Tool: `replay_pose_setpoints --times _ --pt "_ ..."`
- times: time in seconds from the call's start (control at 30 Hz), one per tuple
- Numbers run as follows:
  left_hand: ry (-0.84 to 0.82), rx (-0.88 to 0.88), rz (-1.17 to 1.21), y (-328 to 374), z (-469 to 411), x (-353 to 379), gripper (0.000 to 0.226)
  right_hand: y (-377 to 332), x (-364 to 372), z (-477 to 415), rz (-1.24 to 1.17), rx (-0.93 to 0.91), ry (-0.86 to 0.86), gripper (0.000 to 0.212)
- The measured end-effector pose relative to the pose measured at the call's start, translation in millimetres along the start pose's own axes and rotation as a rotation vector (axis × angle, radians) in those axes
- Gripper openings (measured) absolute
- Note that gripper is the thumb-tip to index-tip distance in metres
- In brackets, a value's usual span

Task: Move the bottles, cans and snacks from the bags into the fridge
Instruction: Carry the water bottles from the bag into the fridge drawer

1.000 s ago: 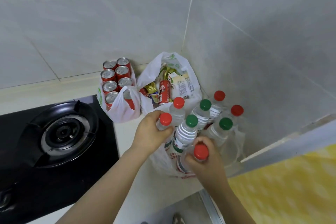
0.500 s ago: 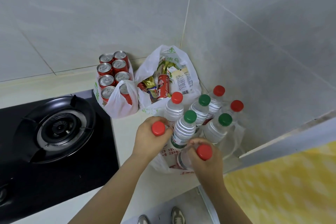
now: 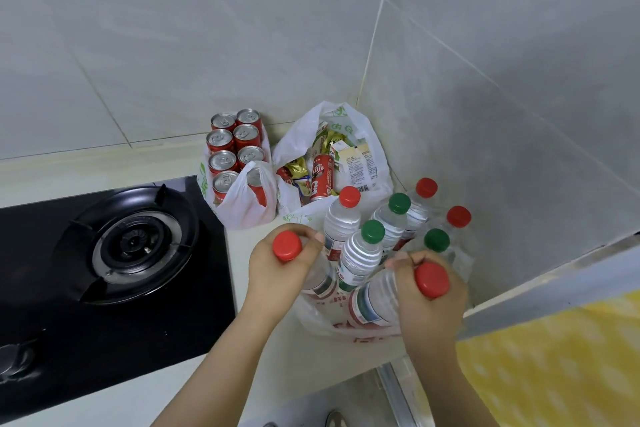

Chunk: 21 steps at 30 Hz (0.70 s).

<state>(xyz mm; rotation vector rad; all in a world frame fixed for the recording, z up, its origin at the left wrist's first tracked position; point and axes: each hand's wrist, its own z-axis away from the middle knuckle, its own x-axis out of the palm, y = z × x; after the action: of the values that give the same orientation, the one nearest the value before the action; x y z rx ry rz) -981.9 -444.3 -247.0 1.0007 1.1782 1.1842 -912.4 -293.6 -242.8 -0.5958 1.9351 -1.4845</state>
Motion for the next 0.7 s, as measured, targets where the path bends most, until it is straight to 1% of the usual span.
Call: replay_pose_setpoints --times 0.13,0.2,0.33,0.4,0.47,0.53,0.6,0.7 --pt "0.022 0.125 0.019 32.5 13.3 -10.9 0.003 -28.7 -2.0 -7.8 -0.008 -0.066 -0.021 0.020" --pt "0.043 0.191 0.015 46.6 19.5 -16.7 0.005 -45.1 -3.6 -12.2 -0.052 -0.074 -0.055 0.025" --pt "0.135 0.280 -0.007 68.4 33.0 -26.7 0.007 -77.7 -8.3 -23.5 -0.161 -0.098 -0.182 0.018" --pt "0.180 0.319 -0.020 77.5 41.4 -30.4 0.008 -90.9 -8.7 -29.1 -0.209 -0.129 -0.280 0.018" --pt "0.226 0.334 -0.023 85.7 51.7 -33.4 0.010 -102.0 -5.3 -33.3 -0.216 -0.161 -0.375 0.017" --pt "0.292 0.328 -0.015 91.0 61.8 -34.1 0.018 -109.8 -1.9 -37.1 -0.217 -0.201 -0.465 0.017" --pt "0.404 0.310 -0.014 92.8 71.8 -36.4 0.026 -116.8 3.1 -37.5 -0.248 -0.234 -0.557 0.018" --pt "0.526 0.268 -0.011 93.8 84.4 -43.7 0.022 -122.5 11.5 -36.5 -0.302 -0.270 -0.646 0.023"
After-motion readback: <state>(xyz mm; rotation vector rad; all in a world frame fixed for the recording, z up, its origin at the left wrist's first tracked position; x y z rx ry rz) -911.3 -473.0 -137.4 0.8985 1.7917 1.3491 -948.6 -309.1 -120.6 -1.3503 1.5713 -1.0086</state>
